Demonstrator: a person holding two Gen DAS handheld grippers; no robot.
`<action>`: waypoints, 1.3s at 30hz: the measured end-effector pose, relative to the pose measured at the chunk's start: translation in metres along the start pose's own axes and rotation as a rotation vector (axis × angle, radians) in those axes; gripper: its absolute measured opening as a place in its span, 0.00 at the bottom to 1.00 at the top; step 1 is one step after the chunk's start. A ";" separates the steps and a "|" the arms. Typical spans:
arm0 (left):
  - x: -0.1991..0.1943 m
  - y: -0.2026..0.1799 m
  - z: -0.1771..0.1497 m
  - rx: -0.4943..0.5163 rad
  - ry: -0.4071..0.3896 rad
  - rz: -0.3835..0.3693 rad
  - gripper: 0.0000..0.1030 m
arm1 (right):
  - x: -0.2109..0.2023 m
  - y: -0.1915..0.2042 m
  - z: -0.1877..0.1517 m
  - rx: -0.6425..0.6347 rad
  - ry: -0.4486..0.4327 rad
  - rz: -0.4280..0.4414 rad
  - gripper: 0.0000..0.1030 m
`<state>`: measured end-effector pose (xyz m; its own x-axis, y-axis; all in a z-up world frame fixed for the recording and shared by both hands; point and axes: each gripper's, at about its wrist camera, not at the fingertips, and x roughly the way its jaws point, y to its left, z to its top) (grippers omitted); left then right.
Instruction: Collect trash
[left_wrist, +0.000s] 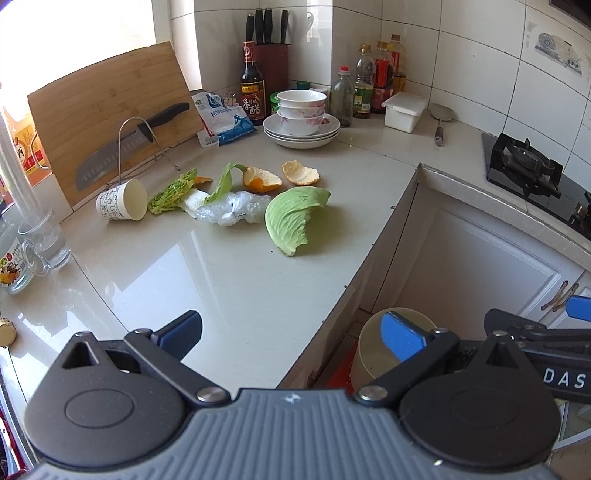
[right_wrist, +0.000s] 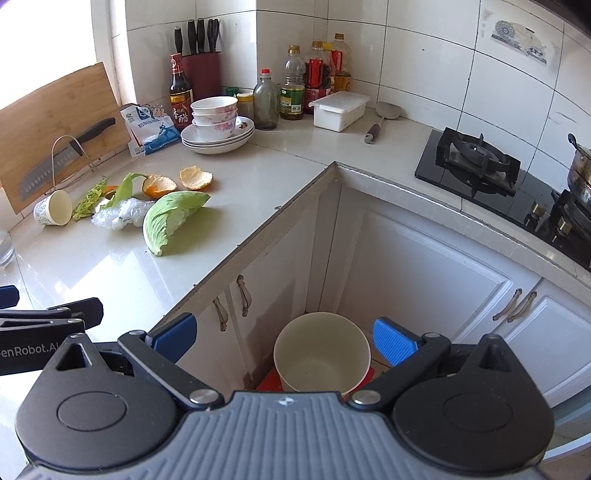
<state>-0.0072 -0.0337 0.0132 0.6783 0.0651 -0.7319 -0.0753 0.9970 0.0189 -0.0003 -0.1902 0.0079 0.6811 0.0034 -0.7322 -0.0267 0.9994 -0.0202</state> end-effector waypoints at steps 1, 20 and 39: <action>-0.001 -0.004 -0.001 -0.002 -0.008 0.015 0.99 | 0.000 -0.002 0.000 -0.006 -0.005 0.007 1.00; 0.032 -0.005 0.012 0.004 -0.135 -0.084 0.99 | 0.014 -0.052 0.011 -0.068 -0.198 0.264 1.00; 0.183 0.037 0.074 -0.032 -0.050 -0.261 0.96 | 0.117 0.006 0.046 -0.278 -0.117 0.350 1.00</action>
<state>0.1684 0.0181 -0.0698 0.7127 -0.1913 -0.6749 0.0846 0.9785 -0.1880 0.1132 -0.1823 -0.0463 0.6736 0.3591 -0.6460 -0.4542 0.8906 0.0214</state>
